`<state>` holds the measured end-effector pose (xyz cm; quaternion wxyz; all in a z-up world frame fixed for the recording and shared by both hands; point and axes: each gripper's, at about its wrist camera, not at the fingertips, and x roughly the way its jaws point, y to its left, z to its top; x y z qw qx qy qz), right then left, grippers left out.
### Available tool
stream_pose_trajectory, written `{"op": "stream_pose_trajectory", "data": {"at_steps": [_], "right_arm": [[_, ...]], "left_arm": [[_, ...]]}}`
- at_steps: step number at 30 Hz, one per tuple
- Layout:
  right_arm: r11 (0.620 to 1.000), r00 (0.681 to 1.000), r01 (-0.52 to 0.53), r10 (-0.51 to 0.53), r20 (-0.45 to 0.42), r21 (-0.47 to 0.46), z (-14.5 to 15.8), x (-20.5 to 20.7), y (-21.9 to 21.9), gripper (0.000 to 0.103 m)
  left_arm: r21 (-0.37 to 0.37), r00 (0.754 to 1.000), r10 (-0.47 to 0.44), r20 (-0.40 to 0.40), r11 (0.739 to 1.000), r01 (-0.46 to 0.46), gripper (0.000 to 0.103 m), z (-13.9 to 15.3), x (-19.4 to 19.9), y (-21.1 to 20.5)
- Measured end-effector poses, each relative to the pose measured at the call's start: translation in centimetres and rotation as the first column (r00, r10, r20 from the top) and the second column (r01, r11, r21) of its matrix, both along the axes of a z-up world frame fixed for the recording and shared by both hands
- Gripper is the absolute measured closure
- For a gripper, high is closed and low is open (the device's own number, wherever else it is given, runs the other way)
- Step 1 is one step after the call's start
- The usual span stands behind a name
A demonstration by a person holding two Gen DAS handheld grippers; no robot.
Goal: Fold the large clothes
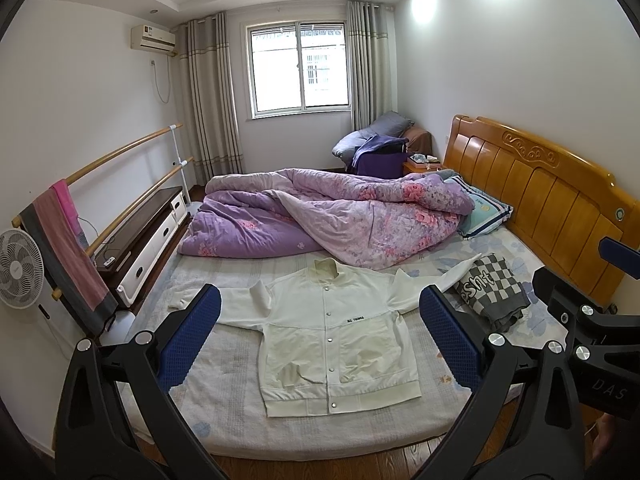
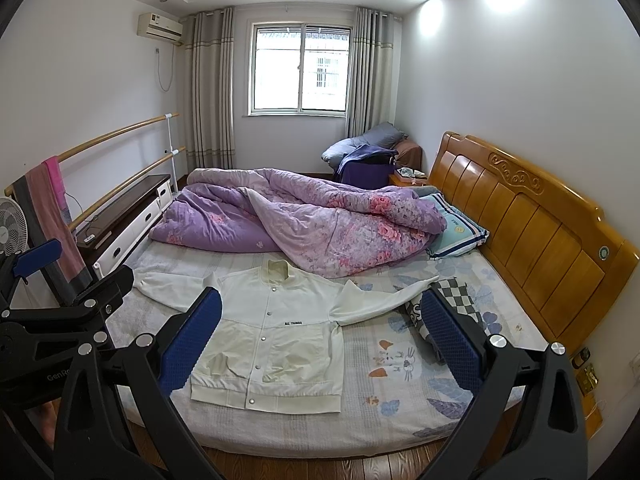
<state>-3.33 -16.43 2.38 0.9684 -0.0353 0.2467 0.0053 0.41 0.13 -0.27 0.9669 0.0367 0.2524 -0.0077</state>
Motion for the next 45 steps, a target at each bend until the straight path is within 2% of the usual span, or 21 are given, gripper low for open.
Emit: {"op": "stream_pose_trajectory", "data": {"at_steps": [17,18,36,38,45], "right_arm": [[1.000,1.000,-0.005,0.005,-0.013,0.009,-0.6,0.5,-0.5,0.008],[1.000,1.000,-0.005,0.005,-0.013,0.010,-0.6,0.5,-0.5,0.008],[1.000,0.999,-0.018,0.018,-0.034,0.017,-1.0,1.5,-1.0,0.008],[1.000,0.999,-0.022,0.022,-0.041,0.017,-1.1,1.7,-1.1,0.008],[0.999,0.998,-0.026,0.027,-0.064,0.021,-1.5,3.0,-1.5,0.007]], "left_arm": [[0.001,1.000,0.009,-0.011,1.000,-0.009,0.004,-2.1,1.2,0.2],[0.000,1.000,0.006,-0.010,1.000,-0.006,0.004,-1.4,0.8,0.2],[0.011,0.999,0.022,-0.024,1.000,-0.022,0.004,-2.2,0.9,0.7],[0.013,0.999,0.025,-0.028,1.000,-0.025,0.004,-2.2,1.5,-0.5],[0.013,0.998,0.030,-0.050,0.999,-0.029,0.004,-3.1,2.7,-0.5]]}}
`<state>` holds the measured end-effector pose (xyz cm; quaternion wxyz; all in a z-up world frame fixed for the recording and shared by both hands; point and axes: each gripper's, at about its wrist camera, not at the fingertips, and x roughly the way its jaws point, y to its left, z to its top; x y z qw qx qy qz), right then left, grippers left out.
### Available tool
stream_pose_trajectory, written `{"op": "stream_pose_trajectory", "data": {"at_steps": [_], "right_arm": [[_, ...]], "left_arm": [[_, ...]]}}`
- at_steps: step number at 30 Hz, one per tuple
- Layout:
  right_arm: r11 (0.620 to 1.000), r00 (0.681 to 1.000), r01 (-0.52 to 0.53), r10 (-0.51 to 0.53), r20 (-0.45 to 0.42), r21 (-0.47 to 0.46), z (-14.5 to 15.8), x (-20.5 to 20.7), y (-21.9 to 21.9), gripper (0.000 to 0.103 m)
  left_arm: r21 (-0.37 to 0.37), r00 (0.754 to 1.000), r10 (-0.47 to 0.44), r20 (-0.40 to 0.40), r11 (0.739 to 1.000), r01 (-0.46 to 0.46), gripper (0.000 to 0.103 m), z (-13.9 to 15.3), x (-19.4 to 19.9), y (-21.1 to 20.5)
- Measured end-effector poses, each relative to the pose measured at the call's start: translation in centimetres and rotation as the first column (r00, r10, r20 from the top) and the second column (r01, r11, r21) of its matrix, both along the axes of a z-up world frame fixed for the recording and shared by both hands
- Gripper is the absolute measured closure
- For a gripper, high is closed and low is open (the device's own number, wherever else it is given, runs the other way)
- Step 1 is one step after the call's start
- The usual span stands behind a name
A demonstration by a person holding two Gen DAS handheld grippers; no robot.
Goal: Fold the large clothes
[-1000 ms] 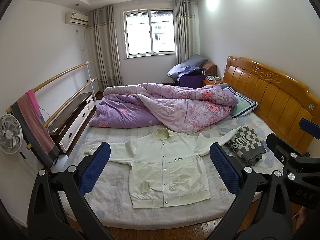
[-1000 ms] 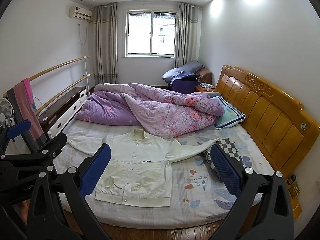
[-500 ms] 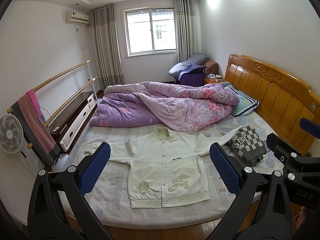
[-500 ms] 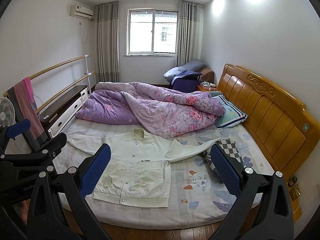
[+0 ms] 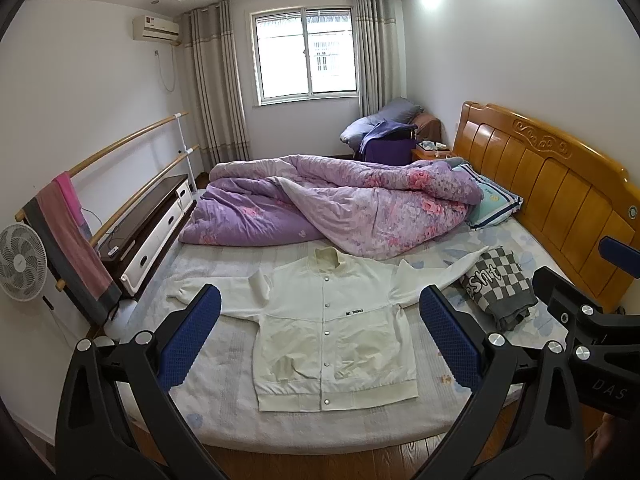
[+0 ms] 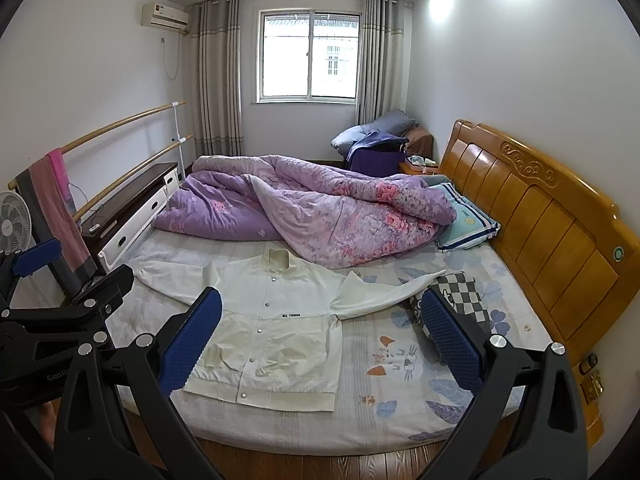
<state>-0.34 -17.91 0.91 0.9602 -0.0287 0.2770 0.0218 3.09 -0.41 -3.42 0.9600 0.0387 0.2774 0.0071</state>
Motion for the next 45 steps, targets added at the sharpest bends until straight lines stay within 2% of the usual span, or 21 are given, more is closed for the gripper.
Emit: {"op": "stream_pose_trajectory", "data": {"at_steps": [8,16,32,40,45], "right_arm": [[1.000,1.000,0.018,-0.018,-0.024,-0.005,-0.8,3.0,1.0,0.007],[0.997,0.996,0.078,-0.077,-0.050,-0.001,-1.4,7.8,2.8,0.008],[0.984,0.974,0.177,-0.180,-0.134,-0.036,-2.1,19.2,12.0,0.007],[0.983,0.958,0.179,-0.181,-0.223,-0.030,-4.6,24.7,16.6,0.008],[0.987,0.944,0.157,-0.158,-0.290,-0.028,-7.8,28.5,19.1,0.008]], "left_arm": [[-0.004,1.000,-0.012,-0.025,1.000,0.012,0.004,-1.0,3.0,-0.1],[-0.004,0.996,-0.071,-0.051,0.998,0.070,0.004,-1.5,9.2,2.2],[-0.021,0.977,-0.171,-0.124,0.985,0.170,0.004,-2.0,23.2,11.5],[-0.056,0.966,-0.190,-0.178,0.982,0.182,0.004,-4.6,29.1,16.7],[-0.090,0.960,-0.169,-0.224,0.984,0.153,0.004,-8.2,32.6,19.5]]}}
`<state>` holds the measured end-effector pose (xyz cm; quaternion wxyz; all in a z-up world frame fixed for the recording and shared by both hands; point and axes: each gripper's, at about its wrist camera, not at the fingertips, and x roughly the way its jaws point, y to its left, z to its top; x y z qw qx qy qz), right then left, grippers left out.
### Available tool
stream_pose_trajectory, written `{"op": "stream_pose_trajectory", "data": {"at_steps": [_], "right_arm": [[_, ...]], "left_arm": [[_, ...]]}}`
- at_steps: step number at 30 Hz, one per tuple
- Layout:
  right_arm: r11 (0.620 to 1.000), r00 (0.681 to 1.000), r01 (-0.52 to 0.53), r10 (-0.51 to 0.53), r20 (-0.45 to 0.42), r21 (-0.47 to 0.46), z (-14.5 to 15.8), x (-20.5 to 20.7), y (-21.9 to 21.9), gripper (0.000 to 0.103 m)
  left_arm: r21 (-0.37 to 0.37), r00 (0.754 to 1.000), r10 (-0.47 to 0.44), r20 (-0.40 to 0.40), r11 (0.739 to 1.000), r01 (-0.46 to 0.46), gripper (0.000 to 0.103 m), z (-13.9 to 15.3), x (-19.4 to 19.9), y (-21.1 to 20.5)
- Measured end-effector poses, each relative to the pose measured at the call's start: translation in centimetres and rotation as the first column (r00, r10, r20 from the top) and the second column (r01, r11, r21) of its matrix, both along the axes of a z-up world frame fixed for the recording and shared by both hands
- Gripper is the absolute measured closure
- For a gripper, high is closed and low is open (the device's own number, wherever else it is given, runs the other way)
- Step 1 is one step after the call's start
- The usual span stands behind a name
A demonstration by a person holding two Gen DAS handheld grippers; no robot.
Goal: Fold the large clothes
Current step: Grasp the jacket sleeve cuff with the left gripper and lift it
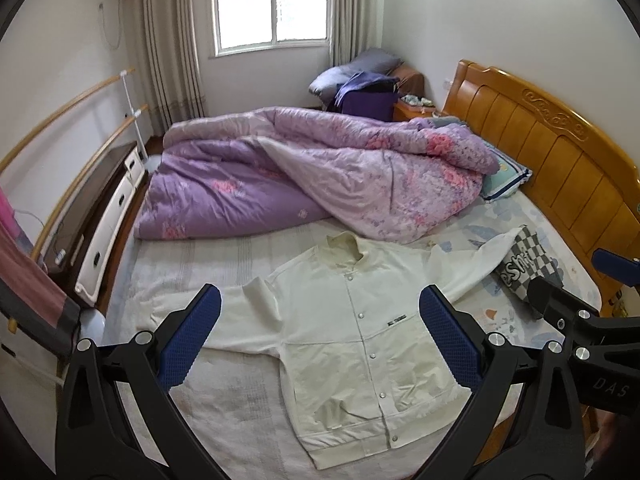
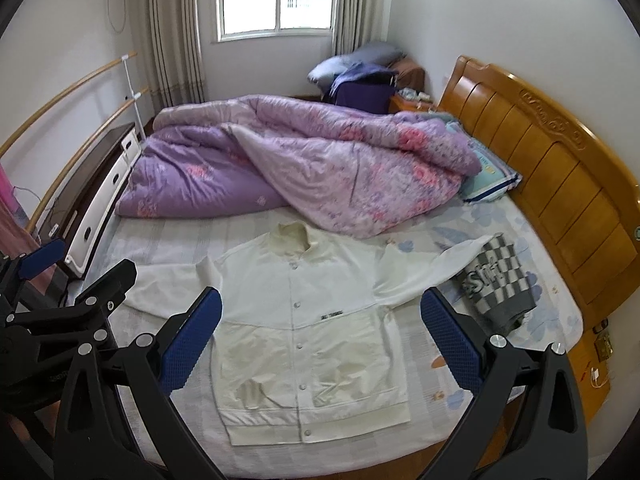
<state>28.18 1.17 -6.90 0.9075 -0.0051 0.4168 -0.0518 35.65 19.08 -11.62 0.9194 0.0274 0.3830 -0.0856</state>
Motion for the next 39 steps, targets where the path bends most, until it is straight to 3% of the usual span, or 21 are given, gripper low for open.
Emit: {"op": "stream_pose_trajectory", "data": {"at_steps": [4,8,12,17,19,20,22,25,26,29,31,34,37,39], "right_arm": [[0.999,0.998,-0.037,0.037,-0.049,-0.001,-3.7,3.2,1.7,0.008],[0.994,0.989,-0.107,0.103,-0.108,-0.033,-9.0,7.7,3.9,0.008],[0.975,0.971,-0.210,0.198,-0.137,-0.080,-14.4,11.5,6.8,0.008],[0.954,0.938,-0.301,0.299,-0.178,0.015,-22.8,16.7,9.4,0.008],[0.947,0.927,-0.307,0.319,-0.196,0.088,-26.0,18.6,10.1,0.008],[0.942,0.920,-0.300,0.328,-0.214,0.153,-28.2,20.0,10.2,0.008],[0.943,0.919,-0.271,0.313,-0.240,0.195,-31.3,21.7,10.6,0.010],[0.949,0.907,-0.249,0.299,-0.298,0.194,-35.6,24.4,11.6,0.022],[0.949,0.903,-0.250,0.300,-0.308,0.192,-36.7,25.1,12.0,0.024],[0.946,0.888,-0.241,0.305,-0.343,0.215,-39.7,26.9,12.6,0.041],[0.941,0.882,-0.222,0.305,-0.359,0.255,-41.4,27.9,12.8,0.058],[0.934,0.881,-0.189,0.298,-0.368,0.302,-43.3,28.3,12.6,0.065],[0.927,0.873,-0.180,0.305,-0.381,0.329,-44.5,27.6,12.6,0.065],[0.920,0.860,-0.194,0.326,-0.392,0.340,-45.2,27.1,12.8,0.065]], "left_arm": [[-0.034,0.999,0.029,-0.040,0.999,-0.031,0.004,-3.8,2.7,2.3],[-0.138,0.992,0.076,-0.099,0.986,-0.090,0.004,-9.6,6.2,5.8],[-0.085,0.977,0.136,-0.163,0.985,-0.152,0.004,-15.2,9.5,8.3],[-0.127,0.935,0.229,-0.272,0.954,-0.271,0.004,-23.0,13.1,14.1],[-0.164,0.900,0.289,-0.327,0.920,-0.355,0.004,-27.1,15.0,18.4],[-0.212,0.882,0.316,-0.350,0.891,-0.403,0.004,-29.3,15.7,21.2],[-0.263,0.856,0.366,-0.365,0.841,-0.472,0.004,-32.3,16.4,25.3],[-0.224,0.806,0.469,-0.361,0.796,-0.563,0.004,-36.8,17.5,31.4],[-0.197,0.777,0.512,-0.368,0.773,-0.603,0.004,-38.5,18.0,33.8],[-0.166,0.718,0.584,-0.379,0.720,-0.674,0.004,-41.5,18.7,38.4],[-0.176,0.664,0.628,-0.406,0.659,-0.731,0.004,-43.7,18.9,41.6],[-0.202,0.597,0.675,-0.433,0.573,-0.795,0.006,-46.0,19.0,45.2],[-0.244,0.536,0.699,-0.473,0.481,-0.842,0.015,-48.5,19.2,48.1],[-0.258,0.516,0.697,-0.498,0.449,-0.856,0.029,-49.6,19.5,49.2]]}}
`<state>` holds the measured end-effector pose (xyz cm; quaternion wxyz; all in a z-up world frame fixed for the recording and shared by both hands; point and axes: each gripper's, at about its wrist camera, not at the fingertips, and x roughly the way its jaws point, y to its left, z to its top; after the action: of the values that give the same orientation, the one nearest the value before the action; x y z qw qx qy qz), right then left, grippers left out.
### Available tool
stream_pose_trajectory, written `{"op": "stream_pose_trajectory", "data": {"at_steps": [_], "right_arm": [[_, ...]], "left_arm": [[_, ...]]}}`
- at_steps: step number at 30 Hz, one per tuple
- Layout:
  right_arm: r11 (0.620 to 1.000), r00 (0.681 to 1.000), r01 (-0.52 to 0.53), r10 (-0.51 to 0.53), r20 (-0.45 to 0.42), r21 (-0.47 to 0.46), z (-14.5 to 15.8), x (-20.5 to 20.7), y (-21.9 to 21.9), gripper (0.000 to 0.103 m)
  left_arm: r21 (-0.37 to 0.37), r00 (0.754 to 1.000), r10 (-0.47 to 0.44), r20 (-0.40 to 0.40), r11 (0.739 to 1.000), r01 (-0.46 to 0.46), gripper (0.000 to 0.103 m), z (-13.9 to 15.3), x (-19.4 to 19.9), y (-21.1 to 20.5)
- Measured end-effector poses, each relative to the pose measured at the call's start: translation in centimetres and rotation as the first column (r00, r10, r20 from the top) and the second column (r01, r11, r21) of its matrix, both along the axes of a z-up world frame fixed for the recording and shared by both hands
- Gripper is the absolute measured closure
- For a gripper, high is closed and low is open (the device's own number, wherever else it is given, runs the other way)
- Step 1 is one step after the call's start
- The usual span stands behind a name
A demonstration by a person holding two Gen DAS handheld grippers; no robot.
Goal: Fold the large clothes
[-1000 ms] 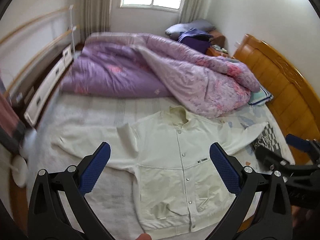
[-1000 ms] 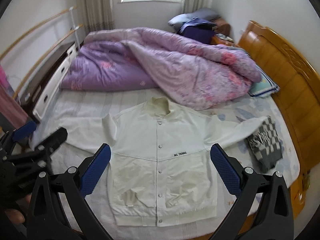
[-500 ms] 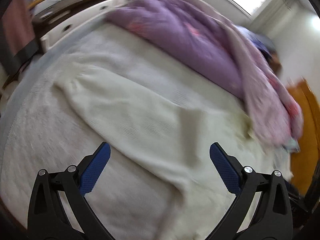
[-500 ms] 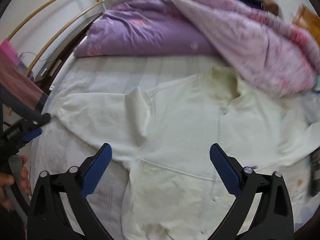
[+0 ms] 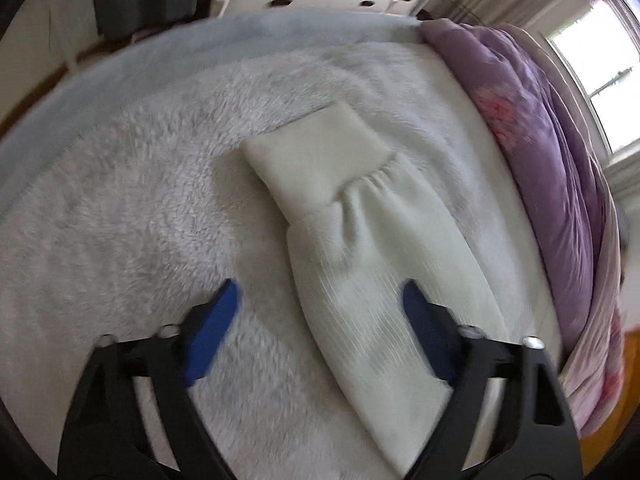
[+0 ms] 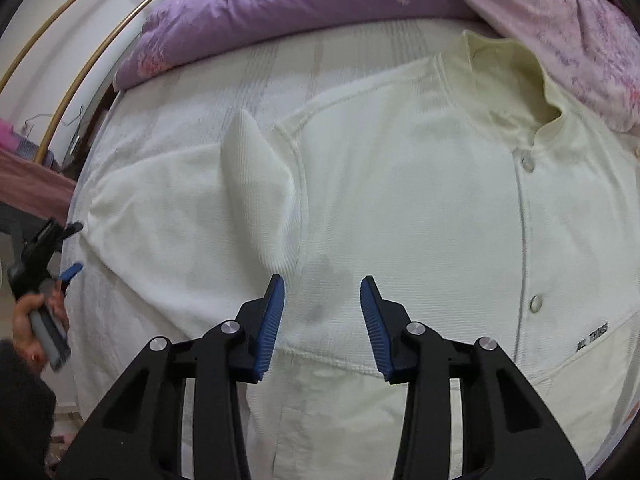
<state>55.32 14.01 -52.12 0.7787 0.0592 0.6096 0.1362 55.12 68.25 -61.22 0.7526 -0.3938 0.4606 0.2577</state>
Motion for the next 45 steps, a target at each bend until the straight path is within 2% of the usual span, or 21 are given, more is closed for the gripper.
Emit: {"op": "stream_pose_trajectory", "data": {"at_steps": [4,5,6,7,8,11,14,15,19,21,26,29,32,33,34,35,36,39,41,43,45], "right_arm": [[0.998,0.999,-0.020,0.022,-0.026,0.054,-1.1,-0.5,0.1,0.068],[0.997,0.999,-0.030,0.033,-0.038,0.071,-1.3,-0.4,0.3,0.073],[0.994,0.996,-0.050,0.057,-0.065,0.100,-1.7,-0.3,0.7,0.089],[0.991,0.994,-0.064,0.074,-0.086,0.115,-2.0,-0.3,1.0,0.100],[0.990,0.992,-0.072,0.083,-0.093,0.121,-2.2,-0.3,1.4,0.101],[0.992,0.988,-0.071,0.085,-0.129,0.104,-3.0,0.0,2.2,0.103],[0.986,0.981,-0.022,0.053,-0.186,0.167,-4.6,0.2,2.9,0.103],[0.983,0.975,-0.017,0.057,-0.213,0.184,-5.5,0.2,3.5,0.103],[0.994,0.956,0.005,0.027,-0.294,0.108,-8.7,0.5,5.0,0.103],[0.995,0.945,0.012,0.020,-0.326,0.097,-8.2,1.1,5.1,0.103],[0.989,0.968,-0.017,0.054,-0.246,0.149,-3.3,0.0,2.5,0.103],[0.989,0.978,0.018,0.012,-0.206,0.145,-0.9,-1.4,-1.3,0.103],[0.988,0.983,0.078,-0.054,-0.178,0.130,0.8,-2.5,-6.1,0.103],[0.986,0.983,0.103,-0.080,-0.168,0.131,1.1,-2.7,-7.9,0.103],[0.984,0.982,0.122,-0.100,-0.160,0.130,1.1,-2.6,-8.5,0.102],[0.978,0.980,0.155,-0.134,-0.148,0.137,1.7,-2.7,-11.3,0.102],[0.974,0.978,0.174,-0.154,-0.138,0.143,2.0,-2.9,-13.0,0.102],[0.959,0.970,0.239,-0.229,-0.080,0.150,3.3,-3.3,-21.2,0.102],[0.956,0.967,0.256,-0.252,-0.047,0.143,4.4,-2.8,-25.0,0.102],[0.959,0.965,0.261,-0.263,0.003,0.109,5.7,-3.0,-30.6,0.102],[0.961,0.963,0.265,-0.268,0.032,0.078,6.9,-3.3,-36.0,0.102]], "left_arm": [[-0.018,1.000,-0.014,-0.005,1.000,0.014,0.038,-1.2,1.7,1.1],[-0.011,0.999,-0.020,-0.028,1.000,0.020,0.056,-1.4,1.9,1.2],[0.009,0.997,-0.036,-0.067,0.999,0.037,0.079,-1.7,2.4,1.5],[0.017,0.997,-0.041,-0.068,0.999,0.043,0.085,-1.5,2.4,1.9],[0.006,0.999,-0.040,-0.035,0.999,0.040,0.090,-1.1,2.1,2.1],[0.046,0.995,-0.044,0.085,0.998,0.040,0.091,3.1,-0.8,2.3],[0.087,0.988,-0.064,0.138,0.995,0.053,0.091,6.6,-4.3,1.9],[0.093,0.987,-0.072,0.146,0.994,0.058,0.091,7.3,-5.2,1.7],[0.141,0.987,-0.132,0.095,0.983,0.118,0.091,8.8,-6.9,0.0],[0.170,0.984,-0.152,0.089,0.976,0.135,0.091,9.8,-7.0,-1.2],[0.275,0.964,-0.228,0.140,0.944,0.183,0.091,15.6,-7.4,-4.7],[0.362,0.930,-0.321,0.180,0.901,0.241,0.091,20.3,-6.7,-9.0],[0.429,0.882,-0.426,0.202,0.848,0.311,0.091,24.4,-5.7,-14.6],[0.459,0.858,-0.473,0.200,0.819,0.344,0.091,25.9,-5.0,-17.3],[0.483,0.846,-0.497,0.191,0.798,0.360,0.091,26.8,-4.6,-19.4],[0.498,0.831,-0.522,0.191,0.782,0.376,0.091,27.5,-4.1,-21.3],[0.510,0.806,-0.557,0.199,0.762,0.401,0.091,28.4,-3.5,-24.1],[0.537,0.752,-0.628,0.203,0.713,0.451,0.091,29.4,-1.6,-32.5],[0.547,0.720,-0.667,0.191,0.681,0.487,0.091,28.8,-0.4,-39.3],[0.524,0.696,-0.687,0.210,0.680,0.512,0.091,27.9,0.3,-44.8],[0.523,0.671,-0.715,0.198,0.656,0.544,0.091,26.0,1.1,-51.5]]}}
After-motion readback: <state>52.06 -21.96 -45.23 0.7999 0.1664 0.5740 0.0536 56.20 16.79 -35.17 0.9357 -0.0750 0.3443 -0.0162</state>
